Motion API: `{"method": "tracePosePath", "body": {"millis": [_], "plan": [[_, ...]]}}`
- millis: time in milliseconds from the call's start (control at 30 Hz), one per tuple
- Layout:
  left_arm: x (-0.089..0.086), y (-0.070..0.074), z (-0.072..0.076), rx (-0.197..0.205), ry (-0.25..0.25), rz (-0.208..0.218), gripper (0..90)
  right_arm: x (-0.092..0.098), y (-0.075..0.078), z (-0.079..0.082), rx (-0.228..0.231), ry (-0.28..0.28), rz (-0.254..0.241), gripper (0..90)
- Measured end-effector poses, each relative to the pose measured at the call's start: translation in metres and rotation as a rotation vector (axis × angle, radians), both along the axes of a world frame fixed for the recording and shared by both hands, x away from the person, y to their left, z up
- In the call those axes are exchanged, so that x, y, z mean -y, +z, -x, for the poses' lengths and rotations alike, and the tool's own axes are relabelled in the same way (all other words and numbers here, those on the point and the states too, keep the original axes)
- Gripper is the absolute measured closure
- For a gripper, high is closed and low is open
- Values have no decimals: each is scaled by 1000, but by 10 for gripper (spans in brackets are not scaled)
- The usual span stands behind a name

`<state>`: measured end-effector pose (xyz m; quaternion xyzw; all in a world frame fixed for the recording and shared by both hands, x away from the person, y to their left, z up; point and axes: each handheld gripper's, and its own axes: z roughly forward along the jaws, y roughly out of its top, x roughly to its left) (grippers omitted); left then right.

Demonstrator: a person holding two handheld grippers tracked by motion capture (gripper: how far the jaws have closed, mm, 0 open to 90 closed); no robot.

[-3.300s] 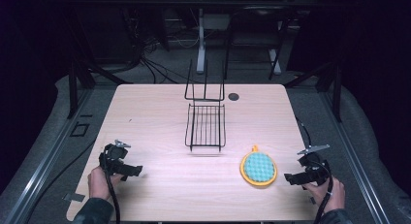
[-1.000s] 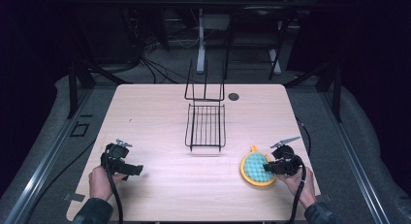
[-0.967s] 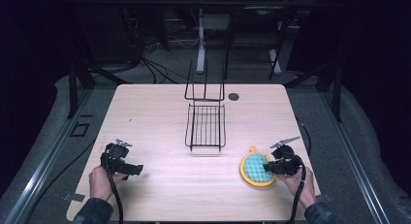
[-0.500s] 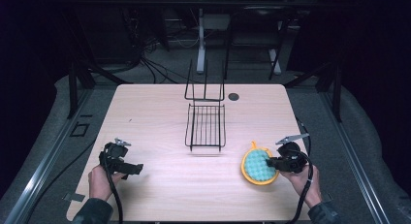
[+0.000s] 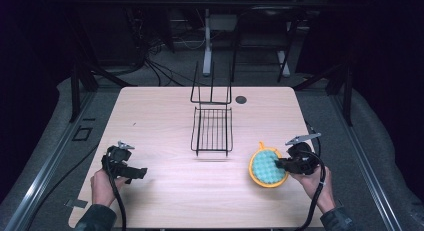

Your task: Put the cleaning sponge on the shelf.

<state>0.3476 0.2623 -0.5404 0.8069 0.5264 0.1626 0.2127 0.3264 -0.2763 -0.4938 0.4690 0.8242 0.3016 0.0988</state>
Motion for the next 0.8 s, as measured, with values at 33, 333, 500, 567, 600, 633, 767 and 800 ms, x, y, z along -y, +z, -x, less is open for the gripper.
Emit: {"method": "tracePosePath", "body": {"millis": [33,333,500,567,600,633,767,800], "plan": [[0,0,0,1,0,2,0,0,2,1,-3,0,8,847],[0,-1,-1,-7,0,5,0,0,9,-3,5,14,12,847],[-1,-1,0,-2,5,8,0,-5,15,-6,14,25,13,848],[-1,-1,-1,-9,1,10,0,-7,18,-8,16,29,9,848],[0,-2,-2,-7,-7,8,0,-8,20,-9,16,35,5,848],[1,-2,-2,-7,-7,8,0,-10,21,-10,18,35,6,848],[3,-3,-4,-11,-16,9,0,-15,24,-17,21,50,6,848],[3,-3,-5,-11,-17,9,0,-17,25,-18,21,54,4,848]]}}
